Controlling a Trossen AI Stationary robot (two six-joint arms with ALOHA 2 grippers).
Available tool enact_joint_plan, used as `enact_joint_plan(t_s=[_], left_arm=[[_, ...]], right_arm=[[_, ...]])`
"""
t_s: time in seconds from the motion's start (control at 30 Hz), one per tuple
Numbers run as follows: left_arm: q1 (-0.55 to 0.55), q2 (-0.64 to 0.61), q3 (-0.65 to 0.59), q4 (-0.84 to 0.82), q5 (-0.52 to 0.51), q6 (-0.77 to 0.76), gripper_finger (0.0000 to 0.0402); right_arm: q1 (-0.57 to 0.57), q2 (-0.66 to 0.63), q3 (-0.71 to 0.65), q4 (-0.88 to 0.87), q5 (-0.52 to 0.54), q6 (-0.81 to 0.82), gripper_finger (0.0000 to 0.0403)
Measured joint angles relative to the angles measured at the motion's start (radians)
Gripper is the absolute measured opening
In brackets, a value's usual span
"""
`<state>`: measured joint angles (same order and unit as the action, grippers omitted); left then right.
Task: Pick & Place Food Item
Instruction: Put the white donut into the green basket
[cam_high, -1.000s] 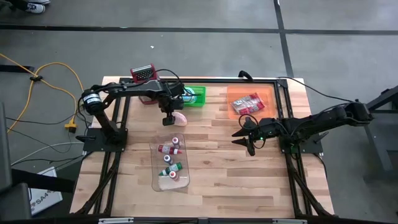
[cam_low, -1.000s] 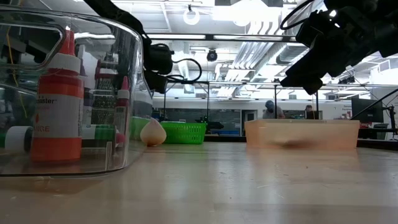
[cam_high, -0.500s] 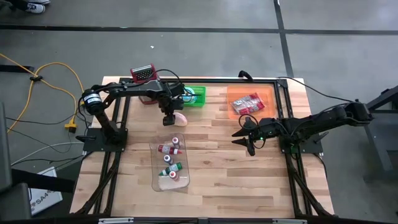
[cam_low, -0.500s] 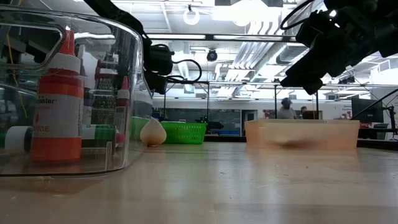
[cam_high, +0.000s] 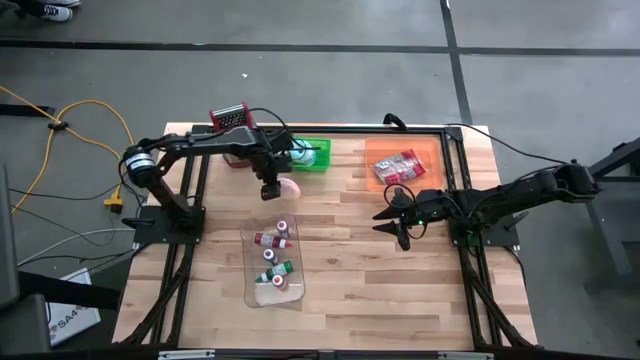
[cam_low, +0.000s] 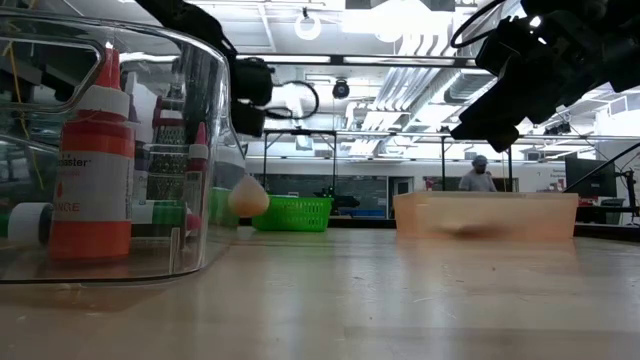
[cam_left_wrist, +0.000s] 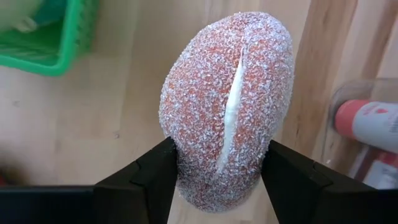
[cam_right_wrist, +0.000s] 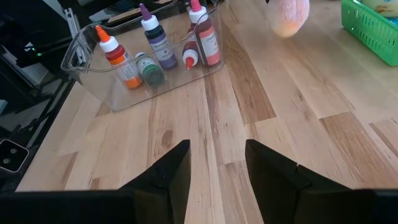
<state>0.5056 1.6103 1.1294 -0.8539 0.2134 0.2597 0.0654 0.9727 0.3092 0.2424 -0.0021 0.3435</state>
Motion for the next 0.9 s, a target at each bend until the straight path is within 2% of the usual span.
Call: enact_joint_plan(t_s=[0.33,0.53,0.77,0.9], left_arm=[[0.0,-0.098,0.053,0.05,-0.022,-0.12,0.02],[-0.001,-0.093,0.116,0.109,-0.146,-0.239,0.02],[-0.032,-0.076,0.121,0.36,-0.168,-0.284,0.02],[-0.053,-0.037,0.12,0.441,-0.184,-0.347,0.02]], right_arm=[[0.0,0.0,0.0,0.0,0.0,0.0,0.0142],[0.0,0.0,0.0,0.0,0.0,0.0,0.0142],[0.0,0.0,0.0,0.0,0.0,0.0,0.0142],[0.0,0.0,0.0,-0.001,0.0,0.0,0.0142]])
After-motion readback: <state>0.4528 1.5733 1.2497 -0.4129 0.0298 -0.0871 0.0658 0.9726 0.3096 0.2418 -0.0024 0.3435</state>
